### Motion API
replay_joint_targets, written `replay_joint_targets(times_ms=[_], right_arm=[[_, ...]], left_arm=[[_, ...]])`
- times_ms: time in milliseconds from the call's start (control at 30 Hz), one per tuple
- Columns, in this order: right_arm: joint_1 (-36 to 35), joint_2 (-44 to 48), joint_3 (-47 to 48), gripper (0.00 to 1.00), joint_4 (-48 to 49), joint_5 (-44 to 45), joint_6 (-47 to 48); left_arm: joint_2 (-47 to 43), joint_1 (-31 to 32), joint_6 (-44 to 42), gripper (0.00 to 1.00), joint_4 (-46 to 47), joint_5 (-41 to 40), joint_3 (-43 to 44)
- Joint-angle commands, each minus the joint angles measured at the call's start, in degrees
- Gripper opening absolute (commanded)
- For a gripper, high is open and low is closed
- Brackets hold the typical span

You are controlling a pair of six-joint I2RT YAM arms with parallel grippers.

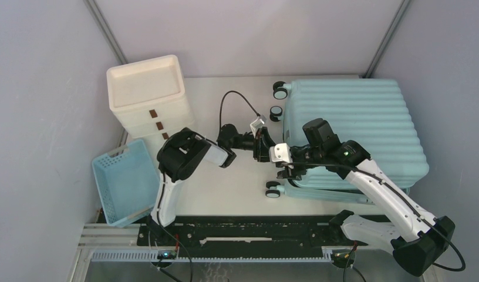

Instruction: Open, take out, and arrange the luggage

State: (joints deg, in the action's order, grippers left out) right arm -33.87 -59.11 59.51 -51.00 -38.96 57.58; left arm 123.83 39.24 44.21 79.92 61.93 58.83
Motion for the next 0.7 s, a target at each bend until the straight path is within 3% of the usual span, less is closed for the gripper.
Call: replay_joint_targets(times_ms=[0, 100, 300, 467, 667], right_arm=[[0.9, 0.2, 1.0, 0.0, 3.6, -1.5, 3.6], [0.9, 0.1, 0.9, 0.0, 3.6, -1.5, 3.7], [0.6, 0.0, 0.9, 0.0, 3.9, -1.4, 3.8], [0.5, 0.1, 0.9, 0.0, 3.8, -1.2, 4.1], [0.4, 0.3, 0.9, 0.0, 3.6, -1.0, 4.4]], left_arm=[[0.9, 0.7, 3.1, 0.5, 3.2, 3.7, 3.4], [1.2, 1.2, 3.3, 0.48, 3.1, 3.6, 3.6], [2.1, 1.7, 3.4, 0.32, 3.2, 1.8, 4.6], [2.1, 1.7, 3.2, 0.02, 3.2, 1.1, 5.2], [-0.4, 1.3, -0.8, 0.0, 3.1, -3.2, 1.8]])
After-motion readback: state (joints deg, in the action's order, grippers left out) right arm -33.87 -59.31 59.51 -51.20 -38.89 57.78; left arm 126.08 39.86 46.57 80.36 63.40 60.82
